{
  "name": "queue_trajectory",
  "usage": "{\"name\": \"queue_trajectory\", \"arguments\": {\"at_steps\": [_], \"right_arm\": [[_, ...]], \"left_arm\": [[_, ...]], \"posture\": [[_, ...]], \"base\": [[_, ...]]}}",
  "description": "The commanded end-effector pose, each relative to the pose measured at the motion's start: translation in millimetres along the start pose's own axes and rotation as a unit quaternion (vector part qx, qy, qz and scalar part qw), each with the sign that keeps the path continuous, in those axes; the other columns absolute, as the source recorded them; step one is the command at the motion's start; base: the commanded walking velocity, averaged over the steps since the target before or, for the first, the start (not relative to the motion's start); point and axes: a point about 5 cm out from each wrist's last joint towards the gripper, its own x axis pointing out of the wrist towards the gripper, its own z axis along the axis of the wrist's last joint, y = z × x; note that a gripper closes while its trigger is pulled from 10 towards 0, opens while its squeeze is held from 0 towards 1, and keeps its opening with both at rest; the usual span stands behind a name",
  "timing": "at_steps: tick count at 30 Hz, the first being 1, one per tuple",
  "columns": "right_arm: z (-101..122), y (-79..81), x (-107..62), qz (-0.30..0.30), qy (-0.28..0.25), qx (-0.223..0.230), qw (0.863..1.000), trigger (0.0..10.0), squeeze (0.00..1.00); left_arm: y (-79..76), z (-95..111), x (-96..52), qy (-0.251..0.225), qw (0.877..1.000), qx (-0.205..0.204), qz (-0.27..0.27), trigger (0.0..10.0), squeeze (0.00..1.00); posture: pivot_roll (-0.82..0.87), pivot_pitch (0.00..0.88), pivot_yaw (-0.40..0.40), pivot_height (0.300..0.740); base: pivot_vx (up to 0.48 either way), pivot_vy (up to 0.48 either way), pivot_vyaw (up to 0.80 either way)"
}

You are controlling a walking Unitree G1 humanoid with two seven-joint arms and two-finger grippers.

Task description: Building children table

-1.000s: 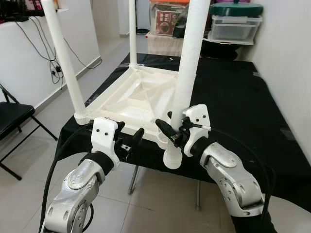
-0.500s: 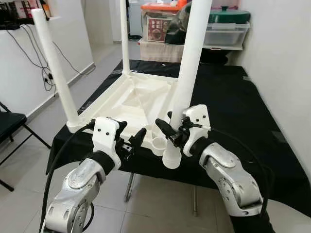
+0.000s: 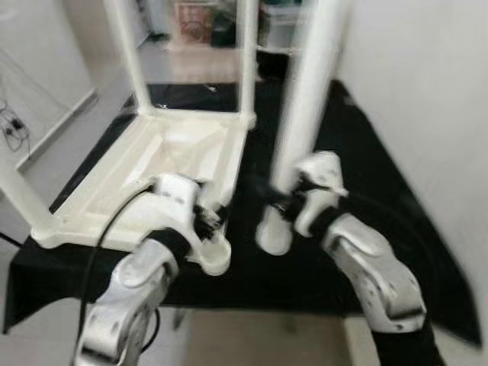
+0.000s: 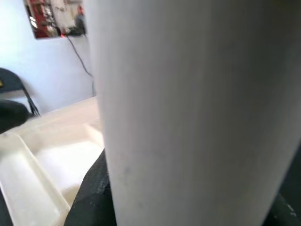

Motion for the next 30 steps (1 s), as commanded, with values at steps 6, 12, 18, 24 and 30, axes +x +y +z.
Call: {"name": "queue_trajectory", "arguments": {"at_steps": [6,12,18,24,30], "right_arm": [[10.1,8.9,3.2,0.043,-0.021,-0.007,0.999,10.0,0.00],[10.8,8.7,-1.7,0.089,-0.003,-0.034,0.995,10.0,0.00],[13.3,7.6,5.1,0.093,0.013,-0.062,0.994,10.0,0.00],[12.0,15.2,12.2,0.105,0.016,-0.065,0.992,10.0,0.00],[10.1,17.2,14.8,0.106,0.019,-0.068,0.992,10.0,0.00]], "left_arm": [[8.7,-2.3,-2.6,0.016,1.000,0.016,0.017,10.0,0.00],[12.0,14.5,5.9,-0.002,0.999,0.033,0.003,10.0,0.00],[4.7,55.1,25.2,-0.065,0.994,0.016,-0.084,10.0,0.00],[-8.0,102.3,41.0,-0.142,0.974,0.015,-0.176,10.0,0.00],[-13.8,117.3,48.4,-0.156,0.962,0.050,-0.217,10.0,0.00]], "posture": [[0.02,0.034,-0.030,0.740],[0.02,0.034,-0.036,0.740],[0.03,0.024,-0.046,0.740],[0.03,0.013,-0.045,0.740],[0.02,0.008,-0.042,0.740]], "base": [[0.000,0.000,0.00],[0.000,0.000,0.00],[0.000,0.000,0.00],[0.000,0.000,0.00],[0.000,0.000,0.00]]}}
